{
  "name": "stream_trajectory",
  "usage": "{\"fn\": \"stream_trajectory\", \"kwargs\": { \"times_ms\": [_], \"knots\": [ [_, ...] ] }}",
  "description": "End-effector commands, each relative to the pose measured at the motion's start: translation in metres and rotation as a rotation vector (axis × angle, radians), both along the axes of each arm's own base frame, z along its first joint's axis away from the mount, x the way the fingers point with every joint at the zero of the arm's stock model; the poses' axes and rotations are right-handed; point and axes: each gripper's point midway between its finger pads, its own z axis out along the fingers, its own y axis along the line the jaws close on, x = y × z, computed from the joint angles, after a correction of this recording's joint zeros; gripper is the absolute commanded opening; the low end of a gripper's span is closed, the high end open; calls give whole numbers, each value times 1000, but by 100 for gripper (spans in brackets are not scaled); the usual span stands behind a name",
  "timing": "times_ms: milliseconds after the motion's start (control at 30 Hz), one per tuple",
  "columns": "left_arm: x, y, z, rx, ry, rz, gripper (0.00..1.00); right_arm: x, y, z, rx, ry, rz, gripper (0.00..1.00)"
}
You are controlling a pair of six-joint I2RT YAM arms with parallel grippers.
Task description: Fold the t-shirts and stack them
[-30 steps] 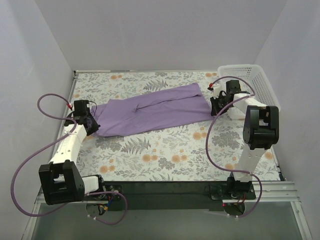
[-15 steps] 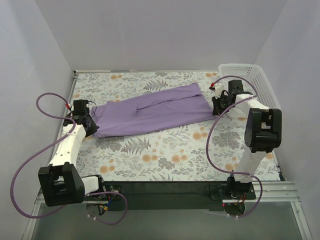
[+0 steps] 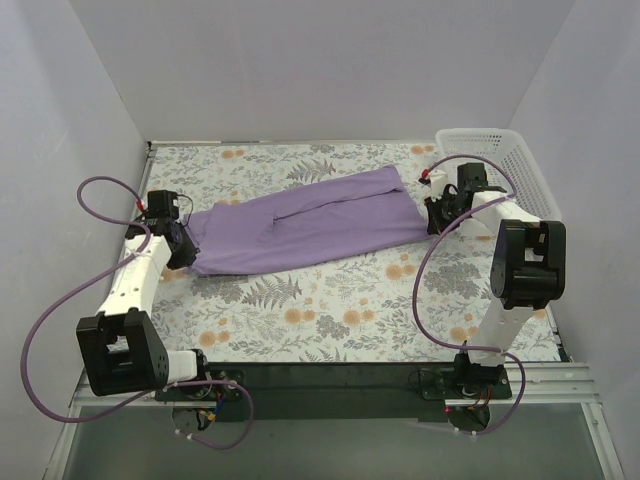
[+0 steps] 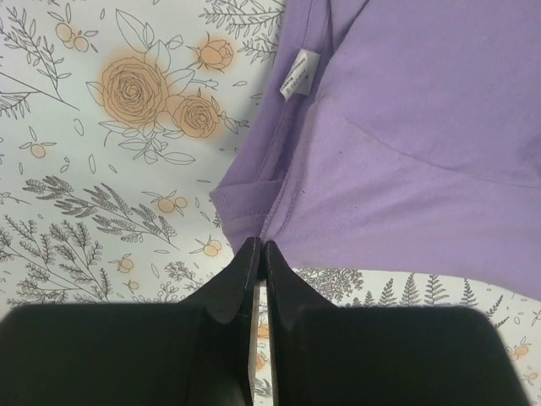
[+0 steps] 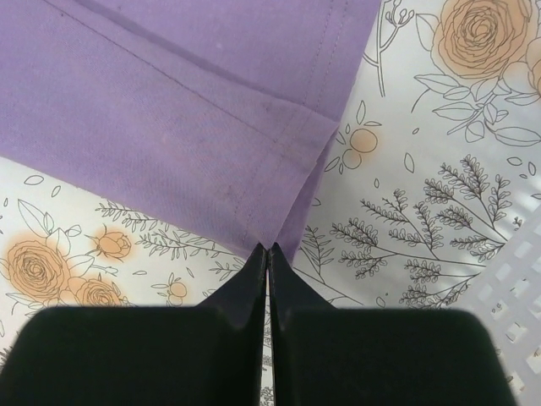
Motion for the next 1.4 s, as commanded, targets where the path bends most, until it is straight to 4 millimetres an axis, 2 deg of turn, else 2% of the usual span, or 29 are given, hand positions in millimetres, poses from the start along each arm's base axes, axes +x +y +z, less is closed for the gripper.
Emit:
{"fn": "stream_trajectory", "kwargs": {
  "times_ms": [0, 467, 733, 900, 933, 1067, 1267, 1367],
  "knots": [
    [-2, -4, 12, -26, 12, -17, 0, 7, -19, 11, -49, -50, -35, 1],
    [-8, 10, 15, 33, 47, 72, 0, 11, -31, 6, -98, -42, -96, 1],
    [-7, 7, 17, 18, 40, 55, 0, 10, -31, 5, -98, -39, -103, 1],
    [-3, -5, 24, -38, 17, 2, 0, 9, -29, 6, -85, -39, -96, 1],
    [-4, -6, 26, -42, 18, 3, 12, 9, -29, 5, -81, -39, -94, 8],
    [-9, -6, 35, -45, 0, 24, 43, 7, -23, 6, -55, -35, -78, 21],
    [-13, -2, 54, -13, -122, 55, 54, 7, -19, 8, -42, -40, -68, 33],
    [-2, -6, 45, -34, -161, 31, 60, 5, -12, 9, -36, -43, -43, 40]
  ]
}}
